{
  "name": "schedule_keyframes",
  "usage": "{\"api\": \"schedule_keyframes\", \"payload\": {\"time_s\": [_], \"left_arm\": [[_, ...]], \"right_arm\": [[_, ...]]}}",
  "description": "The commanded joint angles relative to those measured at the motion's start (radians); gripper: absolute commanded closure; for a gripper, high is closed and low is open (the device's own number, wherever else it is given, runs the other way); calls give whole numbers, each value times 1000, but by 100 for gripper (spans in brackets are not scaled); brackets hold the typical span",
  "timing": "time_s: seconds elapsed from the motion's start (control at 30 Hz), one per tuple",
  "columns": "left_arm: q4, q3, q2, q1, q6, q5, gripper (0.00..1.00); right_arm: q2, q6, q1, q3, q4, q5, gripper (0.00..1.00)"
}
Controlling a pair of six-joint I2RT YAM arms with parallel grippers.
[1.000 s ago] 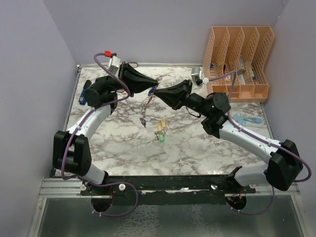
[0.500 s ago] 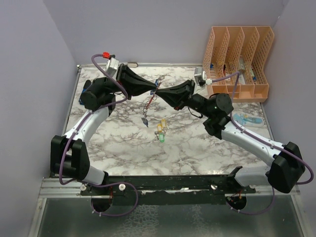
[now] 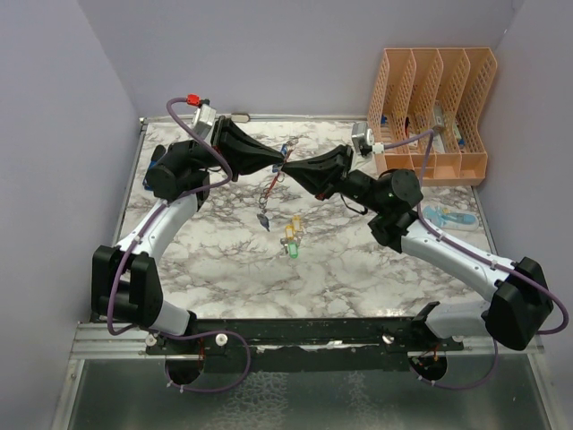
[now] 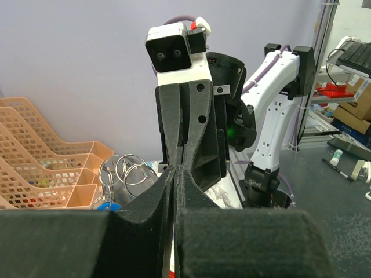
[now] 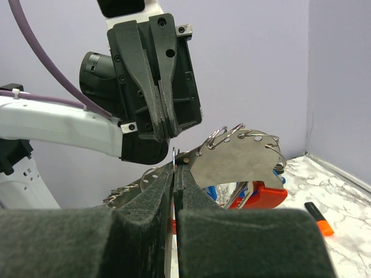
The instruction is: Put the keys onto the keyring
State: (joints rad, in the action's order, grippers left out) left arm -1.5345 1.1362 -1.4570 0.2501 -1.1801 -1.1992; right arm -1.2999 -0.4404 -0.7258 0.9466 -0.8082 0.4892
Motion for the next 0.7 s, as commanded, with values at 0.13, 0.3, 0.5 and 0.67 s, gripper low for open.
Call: {"api": "schedule_keyframes", "payload": {"time_s": [0.13, 0.3, 0.5, 0.67], "left_arm": [[-256, -19, -12, 5, -14, 12, 97], [-256, -21, -26, 7, -17, 13, 97], [-256, -39, -32, 12, -14, 0, 97], [-255, -43, -32, 13, -22, 6, 97]], "right_arm": [[-15, -3, -4, 32, -23, 13, 98], [-15, 2, -4, 26, -21, 12, 98], [-12, 3, -4, 17, -26, 7, 98], [-15, 3, -4, 17, -29, 8, 98]]}}
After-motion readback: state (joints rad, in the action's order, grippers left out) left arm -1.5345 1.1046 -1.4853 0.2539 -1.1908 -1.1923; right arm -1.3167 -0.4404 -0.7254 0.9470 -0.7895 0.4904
